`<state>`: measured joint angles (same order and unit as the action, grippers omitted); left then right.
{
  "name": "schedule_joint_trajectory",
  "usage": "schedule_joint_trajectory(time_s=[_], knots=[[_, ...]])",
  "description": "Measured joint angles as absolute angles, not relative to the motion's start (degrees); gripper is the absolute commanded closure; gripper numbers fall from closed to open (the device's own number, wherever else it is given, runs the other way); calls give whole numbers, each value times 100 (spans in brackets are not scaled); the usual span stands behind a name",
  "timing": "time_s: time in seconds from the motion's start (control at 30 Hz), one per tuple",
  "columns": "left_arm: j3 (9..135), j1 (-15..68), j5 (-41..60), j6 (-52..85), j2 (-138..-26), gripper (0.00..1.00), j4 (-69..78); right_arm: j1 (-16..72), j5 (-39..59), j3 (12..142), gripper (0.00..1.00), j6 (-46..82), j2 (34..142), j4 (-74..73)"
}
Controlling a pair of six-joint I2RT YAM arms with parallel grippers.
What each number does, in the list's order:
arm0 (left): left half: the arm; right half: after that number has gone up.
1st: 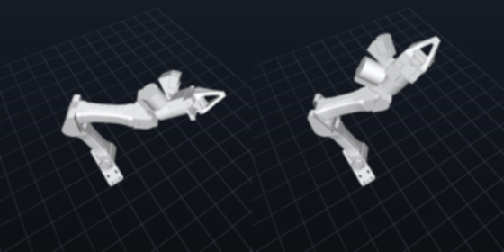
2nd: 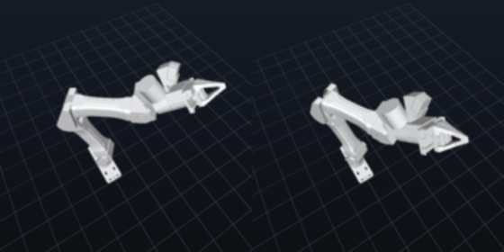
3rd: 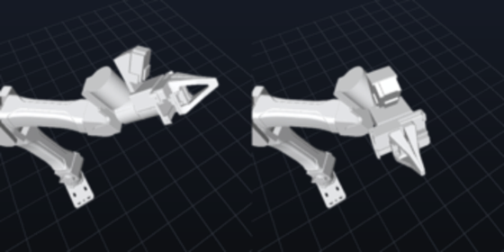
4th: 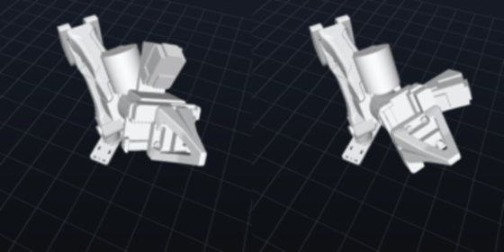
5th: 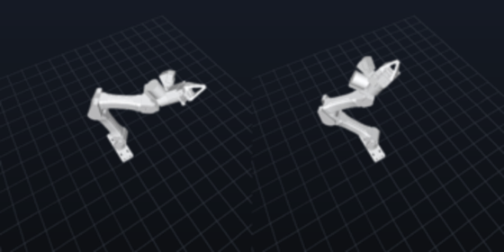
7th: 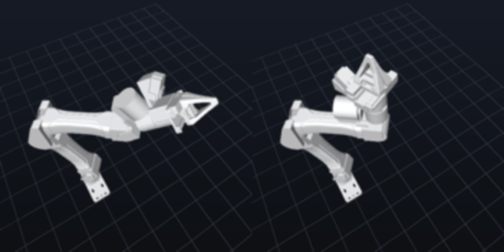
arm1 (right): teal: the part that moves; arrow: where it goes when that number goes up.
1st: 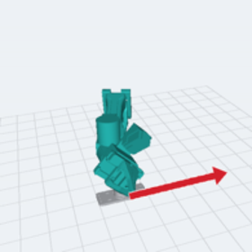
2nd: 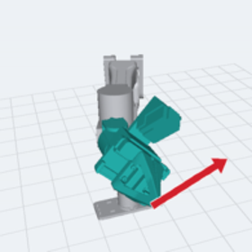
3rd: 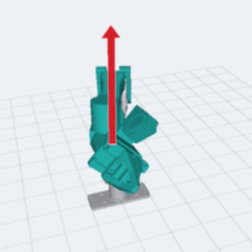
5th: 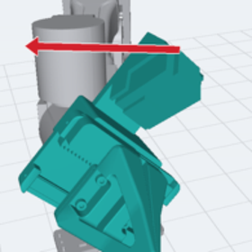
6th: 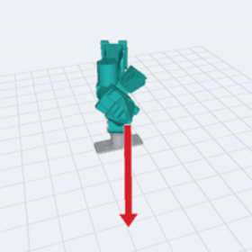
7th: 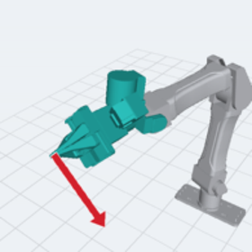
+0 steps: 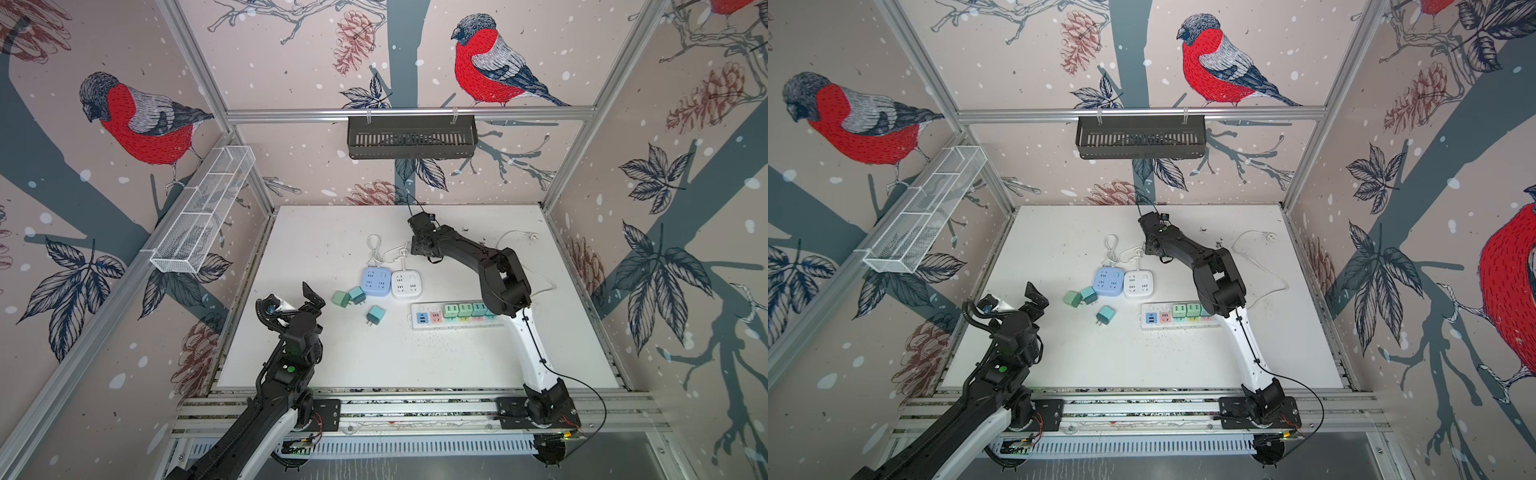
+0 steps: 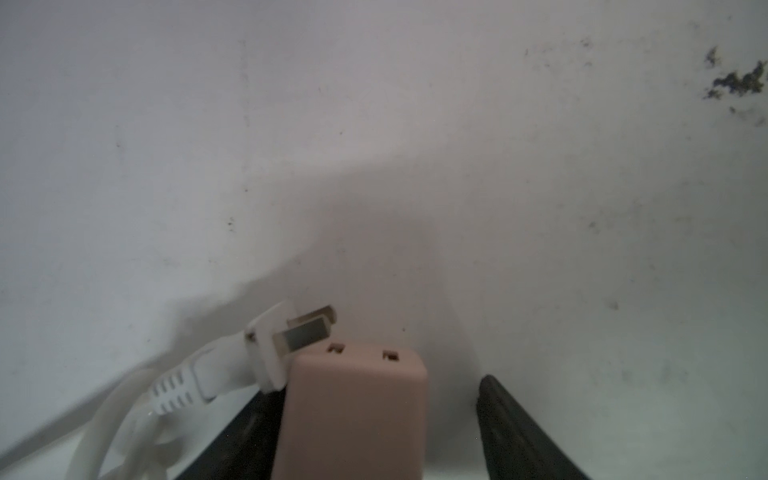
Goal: Insert the plug
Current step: 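Lift the pink plug off the table with the right gripper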
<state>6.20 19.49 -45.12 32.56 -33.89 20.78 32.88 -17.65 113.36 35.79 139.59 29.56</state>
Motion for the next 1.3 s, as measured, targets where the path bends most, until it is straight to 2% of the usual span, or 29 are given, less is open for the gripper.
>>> schedule_joint_trajectory(time_s=[0.13, 0.33, 0.83, 1.0, 1.3], knots=[[624, 1949, -4517, 3256, -3494, 2, 2132, 3295, -1767, 11356, 44, 3575, 13987, 2906], [642, 1949, -4519, 3258, -3564, 2, 2154, 3319, -1789, 11290, 47, 3577, 13979, 2818], [644, 1949, -4504, 3225, -3564, 2, 2161, 3336, -1546, 10849, 75, 3435, 13622, 2777], [644, 1949, -4506, 3197, -3612, 2, 2171, 3424, -1485, 10064, 77, 3299, 12842, 2718], [646, 1949, -4501, 3201, -3688, 2, 2200, 3839, -1678, 7426, 79, 2818, 10173, 1343]])
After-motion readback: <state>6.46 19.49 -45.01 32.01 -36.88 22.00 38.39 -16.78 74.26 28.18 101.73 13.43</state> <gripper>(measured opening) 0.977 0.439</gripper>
